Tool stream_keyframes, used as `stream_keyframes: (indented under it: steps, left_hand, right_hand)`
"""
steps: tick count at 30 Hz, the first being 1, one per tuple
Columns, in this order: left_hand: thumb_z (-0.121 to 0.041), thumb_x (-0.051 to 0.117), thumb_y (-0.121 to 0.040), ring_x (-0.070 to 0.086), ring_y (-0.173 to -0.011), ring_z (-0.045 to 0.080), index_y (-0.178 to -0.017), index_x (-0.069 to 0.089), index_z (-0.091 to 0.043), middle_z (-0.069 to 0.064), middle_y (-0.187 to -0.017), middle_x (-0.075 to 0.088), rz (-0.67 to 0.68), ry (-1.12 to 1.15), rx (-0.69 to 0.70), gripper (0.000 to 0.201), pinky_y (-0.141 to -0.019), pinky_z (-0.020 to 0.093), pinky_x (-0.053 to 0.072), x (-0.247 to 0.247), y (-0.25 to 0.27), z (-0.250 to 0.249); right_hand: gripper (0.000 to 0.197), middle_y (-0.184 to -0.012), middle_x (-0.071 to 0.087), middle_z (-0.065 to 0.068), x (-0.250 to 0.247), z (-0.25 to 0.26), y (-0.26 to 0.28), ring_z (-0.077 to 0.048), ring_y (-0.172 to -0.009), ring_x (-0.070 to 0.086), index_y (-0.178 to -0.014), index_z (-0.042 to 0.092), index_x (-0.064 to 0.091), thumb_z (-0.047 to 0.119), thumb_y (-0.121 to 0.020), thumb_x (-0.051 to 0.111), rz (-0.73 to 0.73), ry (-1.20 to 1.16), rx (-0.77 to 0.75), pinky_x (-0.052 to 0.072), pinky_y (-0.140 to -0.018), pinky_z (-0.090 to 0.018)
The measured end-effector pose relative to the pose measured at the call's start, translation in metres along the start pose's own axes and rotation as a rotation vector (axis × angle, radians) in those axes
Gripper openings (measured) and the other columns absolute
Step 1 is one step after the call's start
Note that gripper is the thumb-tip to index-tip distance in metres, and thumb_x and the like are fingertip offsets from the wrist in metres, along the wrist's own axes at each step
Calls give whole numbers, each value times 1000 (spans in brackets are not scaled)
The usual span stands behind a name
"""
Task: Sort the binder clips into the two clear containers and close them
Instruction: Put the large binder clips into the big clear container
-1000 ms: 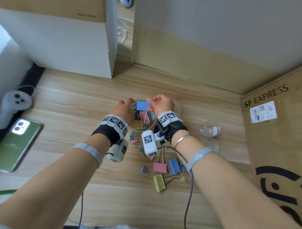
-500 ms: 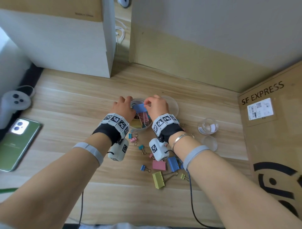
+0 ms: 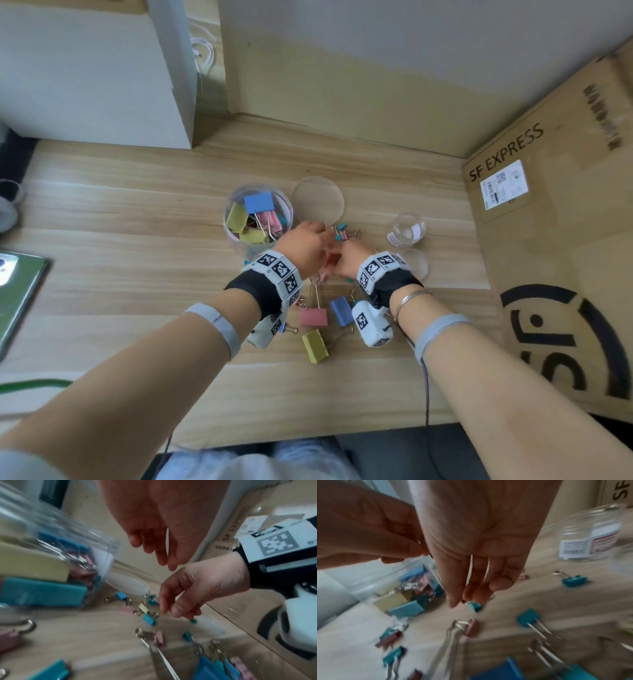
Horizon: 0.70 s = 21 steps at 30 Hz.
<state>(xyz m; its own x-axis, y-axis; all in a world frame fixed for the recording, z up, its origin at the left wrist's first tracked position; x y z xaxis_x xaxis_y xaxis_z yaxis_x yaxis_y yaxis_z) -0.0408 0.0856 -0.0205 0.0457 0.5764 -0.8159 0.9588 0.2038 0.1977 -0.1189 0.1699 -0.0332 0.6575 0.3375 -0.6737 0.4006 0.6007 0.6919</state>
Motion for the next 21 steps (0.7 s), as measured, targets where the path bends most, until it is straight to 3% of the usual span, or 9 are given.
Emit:
stream_keyframes:
  steps: [2,5,8,13,16,19,21]
  left_hand:
    - [-23,53,-86,57,-103,30,-112,61,-16,11,-111,60,225,-52,-19,29,-87,39,51,20,4,-8]
    - [-35,56,-85,53,-110,29,-112,62,-20,9,-116,58,457,-140,-35,32,-87,36,49,43,11,-14]
    - [-34,68,-76,40,-118,28,-112,61,-25,3,-123,49,593,-216,-39,38,-91,38,45,65,18,-9]
    - [-35,71,-72,33,-123,31,-113,61,-24,4,-132,41,671,-289,-6,43,-94,43,43,71,18,-8]
    - [-45,60,-78,30,-129,31,-119,58,-22,3,-138,39,652,-286,-10,47,-102,45,41,72,17,-12]
    - [-47,49,-83,37,-122,29,-121,54,-24,4,-127,49,589,-226,-40,45,-101,43,41,65,14,-12]
    - [-43,48,-86,46,-108,26,-112,58,-20,6,-110,58,531,-140,-54,36,-92,37,45,54,12,-10]
  right_hand:
    - [10,-77,64,2,11,-12,9,-19,-81,53,-86,16,67,24,-81,68,81,40,26,40,-71,-25]
    - [38,-102,68,-6,27,-26,13,-21,-86,57,-105,12,65,29,-73,76,170,94,-38,42,-72,-25]
    - [47,-108,67,-4,38,-35,10,-22,-95,61,-110,17,64,30,-68,80,191,135,-89,45,-76,-27]
    - [36,-98,63,-4,44,-43,0,-21,-91,58,-102,14,67,30,-71,78,184,156,-135,46,-75,-28]
    - [28,-90,58,3,37,-44,-2,-13,-83,52,-98,10,69,26,-76,75,155,45,-178,39,-63,-21]
    - [23,-95,62,0,27,-46,-6,-12,-85,52,-101,11,67,26,-84,66,135,-8,-180,37,-71,-22]
    - [20,-93,61,-3,19,-46,-9,-14,-84,51,-101,11,64,26,-89,60,107,-47,-152,38,-68,-24]
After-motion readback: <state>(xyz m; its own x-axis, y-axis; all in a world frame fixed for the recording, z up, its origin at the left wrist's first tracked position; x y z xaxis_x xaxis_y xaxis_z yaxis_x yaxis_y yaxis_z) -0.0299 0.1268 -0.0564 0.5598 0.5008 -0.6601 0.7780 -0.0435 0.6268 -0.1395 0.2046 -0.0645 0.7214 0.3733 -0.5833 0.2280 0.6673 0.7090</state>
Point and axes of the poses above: each hand's wrist, its own y-axis away from the middle knuckle, its own x-axis out of the palm, z = x × y, the point moved 3 cm from there along -y, towards the middle knuckle
